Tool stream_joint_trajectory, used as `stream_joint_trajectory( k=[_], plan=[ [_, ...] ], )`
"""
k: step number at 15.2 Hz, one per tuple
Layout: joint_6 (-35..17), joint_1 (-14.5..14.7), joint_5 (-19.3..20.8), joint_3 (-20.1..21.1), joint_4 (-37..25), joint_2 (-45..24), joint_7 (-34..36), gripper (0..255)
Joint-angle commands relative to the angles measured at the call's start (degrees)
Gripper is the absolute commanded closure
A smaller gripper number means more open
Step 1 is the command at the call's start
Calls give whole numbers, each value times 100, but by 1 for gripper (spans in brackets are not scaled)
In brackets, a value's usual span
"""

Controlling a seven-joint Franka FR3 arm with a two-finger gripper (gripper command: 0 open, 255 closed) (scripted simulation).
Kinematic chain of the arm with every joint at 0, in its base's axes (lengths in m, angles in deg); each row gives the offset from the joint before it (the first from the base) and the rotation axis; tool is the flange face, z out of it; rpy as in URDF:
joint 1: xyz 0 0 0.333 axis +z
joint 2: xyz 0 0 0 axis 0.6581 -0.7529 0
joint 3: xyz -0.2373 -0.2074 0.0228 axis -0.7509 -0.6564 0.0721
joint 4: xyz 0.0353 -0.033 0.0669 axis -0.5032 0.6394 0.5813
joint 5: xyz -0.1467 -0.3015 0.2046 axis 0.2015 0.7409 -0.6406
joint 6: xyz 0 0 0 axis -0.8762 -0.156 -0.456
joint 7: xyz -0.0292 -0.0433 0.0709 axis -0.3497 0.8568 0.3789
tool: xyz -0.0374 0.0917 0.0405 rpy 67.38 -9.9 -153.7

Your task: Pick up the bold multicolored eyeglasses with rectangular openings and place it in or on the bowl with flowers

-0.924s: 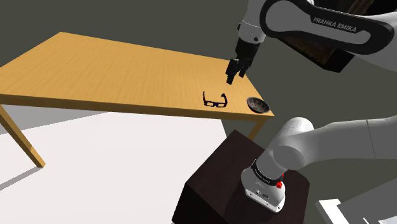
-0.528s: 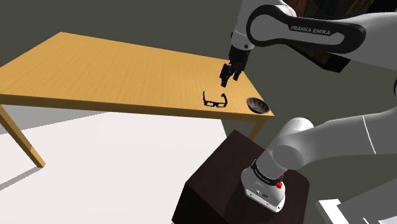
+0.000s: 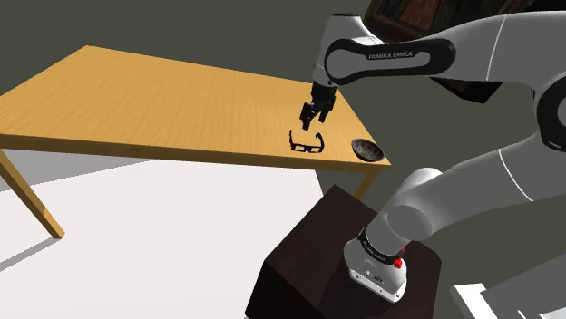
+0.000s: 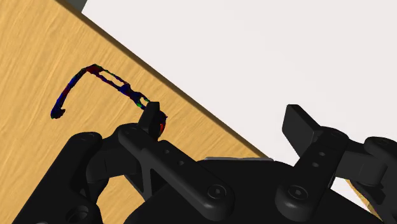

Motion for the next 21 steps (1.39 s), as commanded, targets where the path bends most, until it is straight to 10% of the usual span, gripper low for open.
stream_joint_trajectory(
  k=[1,21],
  plan=[
    [-382,-45,22,-116,-62,-439,-74,0],
    [-2567,-399,-514,-622,-1151,-3786,-838,0]
  ],
)
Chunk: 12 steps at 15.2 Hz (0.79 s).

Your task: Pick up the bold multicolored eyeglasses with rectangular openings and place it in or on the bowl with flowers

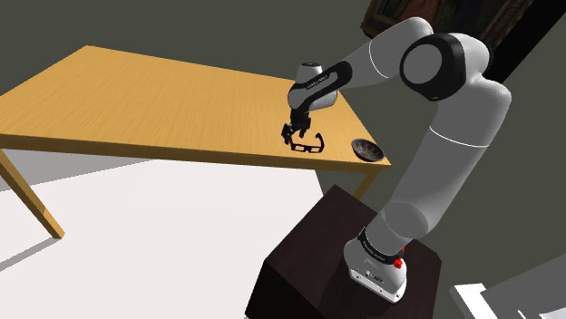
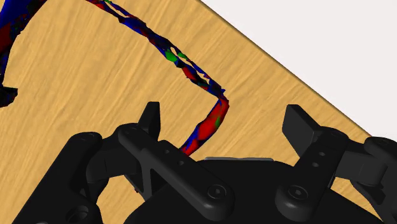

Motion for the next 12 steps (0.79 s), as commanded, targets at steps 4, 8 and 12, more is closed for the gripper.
stream_joint_trajectory(
  k=[4,8,12],
  plan=[
    [-261,-29,-52,8,46,-215,-44,0],
    [-261,-29,-52,9,45,-215,-44,0],
    [-260,-28,-52,9,45,-214,-43,255]
  ],
)
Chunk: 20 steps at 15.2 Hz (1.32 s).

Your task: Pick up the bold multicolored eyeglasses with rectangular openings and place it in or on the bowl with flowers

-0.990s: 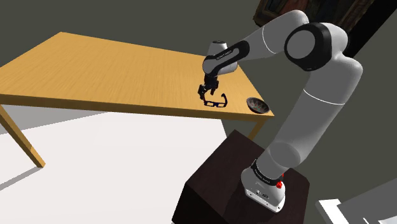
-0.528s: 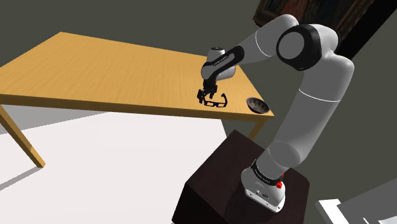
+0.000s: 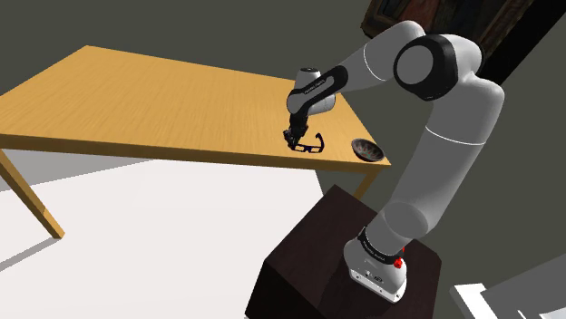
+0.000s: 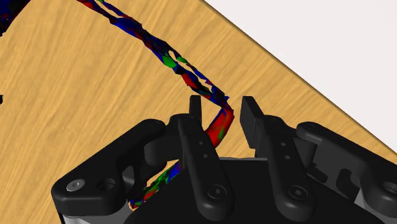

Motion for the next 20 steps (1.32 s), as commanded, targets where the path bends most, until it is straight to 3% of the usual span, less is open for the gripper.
stream_joint_trajectory(
  k=[1,8,20],
  plan=[
    [0,0,0,0,0,0,0,255],
    [-1,0,0,0,0,-1,0,255],
    [863,43,151,-39,-214,660,62,255]
  ],
)
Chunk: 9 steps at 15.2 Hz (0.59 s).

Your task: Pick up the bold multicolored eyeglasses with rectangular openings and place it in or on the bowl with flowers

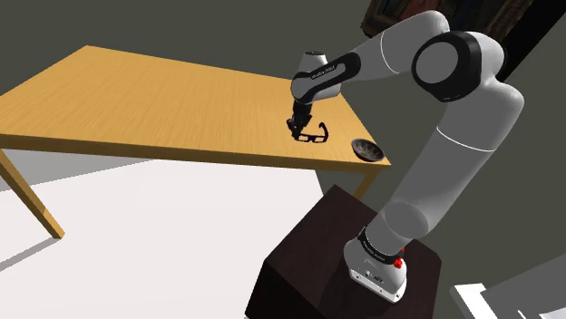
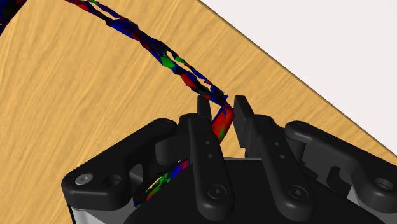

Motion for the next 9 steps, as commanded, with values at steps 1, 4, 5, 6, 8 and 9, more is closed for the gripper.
stream_joint_trajectory(
  k=[1,4,5,6,8,9],
  plan=[
    [153,4,20,-4,-52,100,5,255],
    [374,10,47,-5,-138,239,14,255],
    [448,13,56,-6,-169,283,16,255],
    [523,14,64,-5,-201,326,18,255],
    [672,18,78,-5,-269,408,22,255],
    [746,20,85,-4,-305,447,24,255]
  ],
)
